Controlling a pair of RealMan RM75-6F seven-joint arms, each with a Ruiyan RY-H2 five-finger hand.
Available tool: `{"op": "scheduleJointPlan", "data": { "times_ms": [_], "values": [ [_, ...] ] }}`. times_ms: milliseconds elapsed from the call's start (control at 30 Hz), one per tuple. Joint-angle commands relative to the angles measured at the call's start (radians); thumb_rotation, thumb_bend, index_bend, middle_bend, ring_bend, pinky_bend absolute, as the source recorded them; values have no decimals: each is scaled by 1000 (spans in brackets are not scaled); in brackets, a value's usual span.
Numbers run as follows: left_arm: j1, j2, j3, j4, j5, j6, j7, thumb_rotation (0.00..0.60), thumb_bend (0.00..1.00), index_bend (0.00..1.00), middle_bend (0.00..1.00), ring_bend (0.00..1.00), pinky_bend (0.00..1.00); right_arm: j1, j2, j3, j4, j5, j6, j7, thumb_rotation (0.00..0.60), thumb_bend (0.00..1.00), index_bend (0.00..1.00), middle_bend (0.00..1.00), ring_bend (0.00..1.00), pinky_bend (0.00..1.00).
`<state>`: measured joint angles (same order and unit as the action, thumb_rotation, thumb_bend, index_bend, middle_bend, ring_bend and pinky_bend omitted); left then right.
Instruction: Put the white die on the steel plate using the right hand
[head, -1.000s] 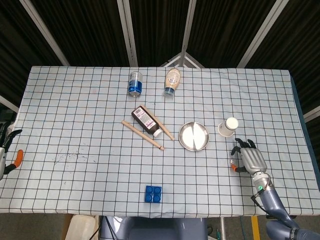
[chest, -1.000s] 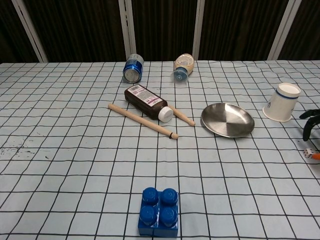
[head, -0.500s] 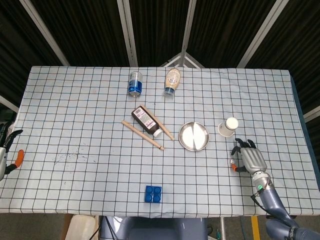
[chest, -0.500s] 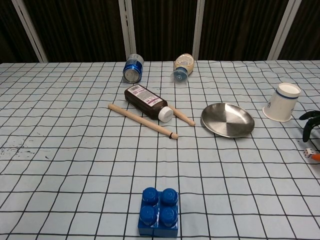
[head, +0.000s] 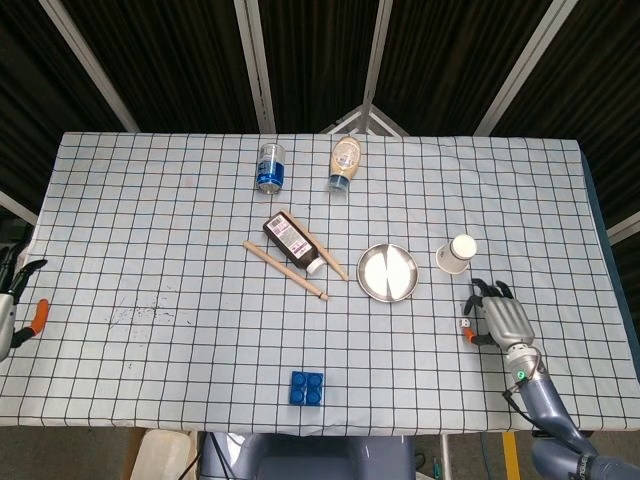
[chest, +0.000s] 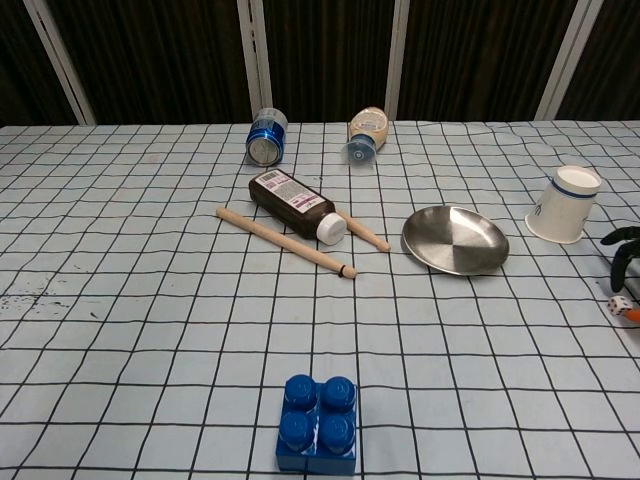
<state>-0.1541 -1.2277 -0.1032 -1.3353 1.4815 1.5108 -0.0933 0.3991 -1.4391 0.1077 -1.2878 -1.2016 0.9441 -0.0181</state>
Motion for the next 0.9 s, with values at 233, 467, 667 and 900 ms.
{"op": "scheduleJointPlan", "data": {
  "times_ms": [233,467,667,900],
  "values": [
    [1,-1,1,-2,1,2,4,600,636,198,0,0,120,-4,-2,-5,6,-4,2,12,600,308,497,127,174,0],
    [-1,-2,1,-1,-1,-1,5,600,635,198,0,0,120,-1,-4,-4,4,-10,5,11,600,308,502,127,174,0],
    [0,-1,-1,0,-2,0,3,600,635,198,0,0,120,4,-7,-2,0,-7,2,1,600,307,508,127,174,0],
    [-1,-1,1,1,-2,-2,3,600,635,200,0,0,120,10,-9,2,-2,2,-2,-11,600,308,520,129,174,0]
  ]
}}
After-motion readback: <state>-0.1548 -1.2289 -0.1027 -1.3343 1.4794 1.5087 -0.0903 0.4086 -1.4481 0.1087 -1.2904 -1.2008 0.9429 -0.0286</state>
